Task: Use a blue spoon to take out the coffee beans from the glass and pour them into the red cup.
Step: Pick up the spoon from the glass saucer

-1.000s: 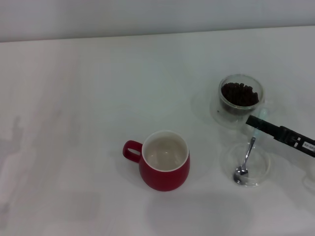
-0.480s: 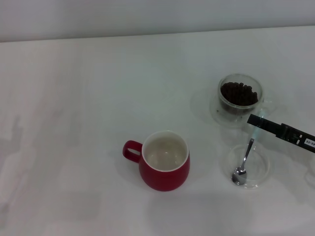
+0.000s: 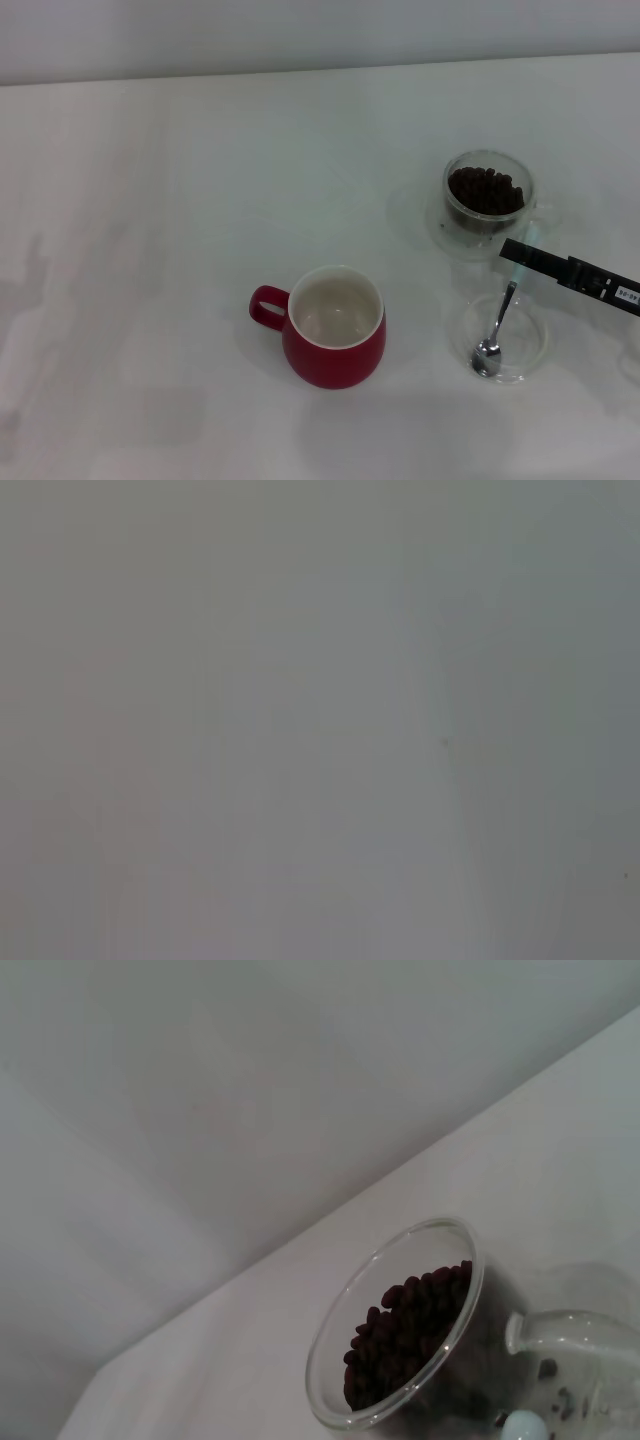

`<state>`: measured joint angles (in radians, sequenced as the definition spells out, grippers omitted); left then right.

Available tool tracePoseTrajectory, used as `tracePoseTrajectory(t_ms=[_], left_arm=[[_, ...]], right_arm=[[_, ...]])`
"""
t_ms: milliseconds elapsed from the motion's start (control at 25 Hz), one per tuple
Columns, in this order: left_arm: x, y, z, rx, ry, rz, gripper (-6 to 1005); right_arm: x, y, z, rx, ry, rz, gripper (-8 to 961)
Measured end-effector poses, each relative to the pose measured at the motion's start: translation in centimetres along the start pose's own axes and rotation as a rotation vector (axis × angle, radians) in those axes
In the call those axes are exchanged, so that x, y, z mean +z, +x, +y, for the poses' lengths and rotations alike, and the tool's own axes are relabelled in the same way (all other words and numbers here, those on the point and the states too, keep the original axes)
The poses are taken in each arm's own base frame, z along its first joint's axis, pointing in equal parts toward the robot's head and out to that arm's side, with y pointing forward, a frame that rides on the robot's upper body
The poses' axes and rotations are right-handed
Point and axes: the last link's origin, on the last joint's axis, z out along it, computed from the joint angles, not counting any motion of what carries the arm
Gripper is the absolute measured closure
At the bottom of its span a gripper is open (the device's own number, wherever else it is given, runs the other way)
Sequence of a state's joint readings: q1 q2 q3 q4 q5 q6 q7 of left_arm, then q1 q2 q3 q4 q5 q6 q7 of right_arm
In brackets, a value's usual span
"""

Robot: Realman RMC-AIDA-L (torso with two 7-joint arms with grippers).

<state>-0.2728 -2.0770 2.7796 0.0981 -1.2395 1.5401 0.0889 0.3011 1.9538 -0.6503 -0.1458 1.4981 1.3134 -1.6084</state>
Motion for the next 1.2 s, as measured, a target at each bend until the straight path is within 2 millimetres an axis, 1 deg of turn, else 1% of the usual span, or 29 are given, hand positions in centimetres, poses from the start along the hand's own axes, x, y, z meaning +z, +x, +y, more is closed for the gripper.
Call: tracePoseTrajectory(t_ms=[520,760,960,1200], left_arm=[[-0.01,-0.06,-0.07,0.004,0.0,-0.004,439],[-0.06,-0.11,-0.13,0.009,-0.001,-0.006,439],[-0.07,-0.13,-0.13,0.009,-0.001,-0.008,438],[-0.06,-0.18,-0.12,0.009,-0.001,-0.011,437]], right_arm=[[0.29,0.12,-0.27,0.013,0.025,0.005,503],[0.36,0.03,-0.24,0.019,0.024,-0.003,552],[0.29,-0.11,-0.24,0.033,0.022,-0.009,661],[0.41,-0.1,-0.13,0.044,0.016,-0.007,691]])
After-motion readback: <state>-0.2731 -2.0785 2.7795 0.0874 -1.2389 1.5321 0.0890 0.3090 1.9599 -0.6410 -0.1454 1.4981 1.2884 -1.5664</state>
